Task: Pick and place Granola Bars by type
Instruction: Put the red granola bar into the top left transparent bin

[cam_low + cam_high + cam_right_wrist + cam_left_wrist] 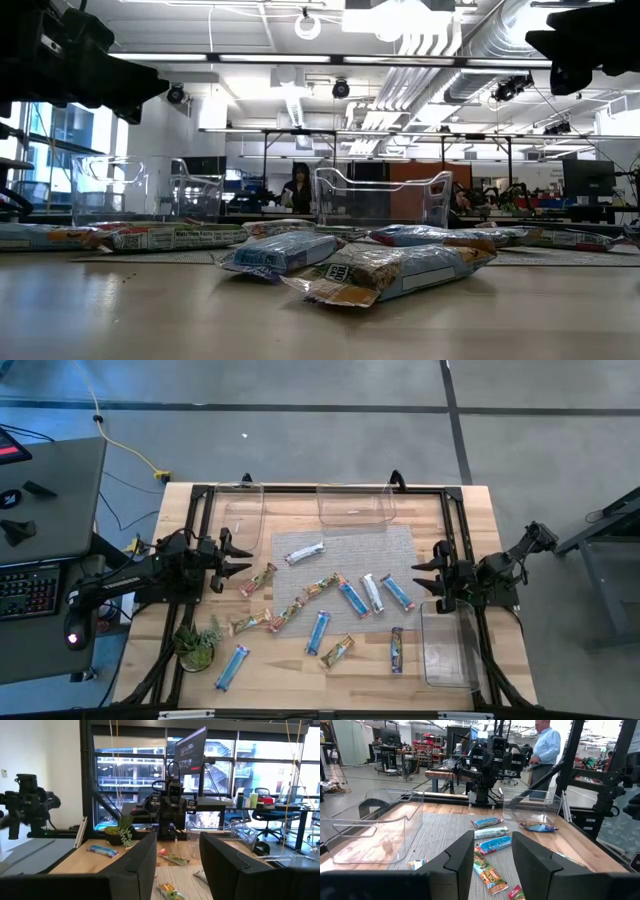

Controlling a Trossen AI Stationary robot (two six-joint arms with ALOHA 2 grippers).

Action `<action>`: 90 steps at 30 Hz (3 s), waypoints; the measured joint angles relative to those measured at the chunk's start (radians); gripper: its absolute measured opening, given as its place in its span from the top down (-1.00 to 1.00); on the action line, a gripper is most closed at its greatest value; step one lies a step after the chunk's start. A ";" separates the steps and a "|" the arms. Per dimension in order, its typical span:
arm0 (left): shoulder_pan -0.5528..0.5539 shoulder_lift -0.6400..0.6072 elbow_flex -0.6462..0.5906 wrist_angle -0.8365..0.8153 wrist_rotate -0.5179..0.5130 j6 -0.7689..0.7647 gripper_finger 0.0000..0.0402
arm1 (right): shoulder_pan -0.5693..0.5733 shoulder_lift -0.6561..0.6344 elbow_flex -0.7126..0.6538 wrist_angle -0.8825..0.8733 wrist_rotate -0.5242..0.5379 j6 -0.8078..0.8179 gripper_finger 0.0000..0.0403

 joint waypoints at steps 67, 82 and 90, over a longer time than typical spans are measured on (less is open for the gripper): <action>0.000 0.744 0.895 -0.962 -0.303 0.047 0.37 | 0.000 0.000 0.000 0.149 0.001 -0.063 0.34; -0.013 1.180 0.896 -1.004 0.040 -0.183 0.37 | 0.000 0.000 0.000 0.148 0.001 -0.062 0.34; -0.190 1.276 0.896 -1.013 -0.082 -0.318 0.37 | 0.000 0.000 0.000 0.148 0.001 -0.063 0.34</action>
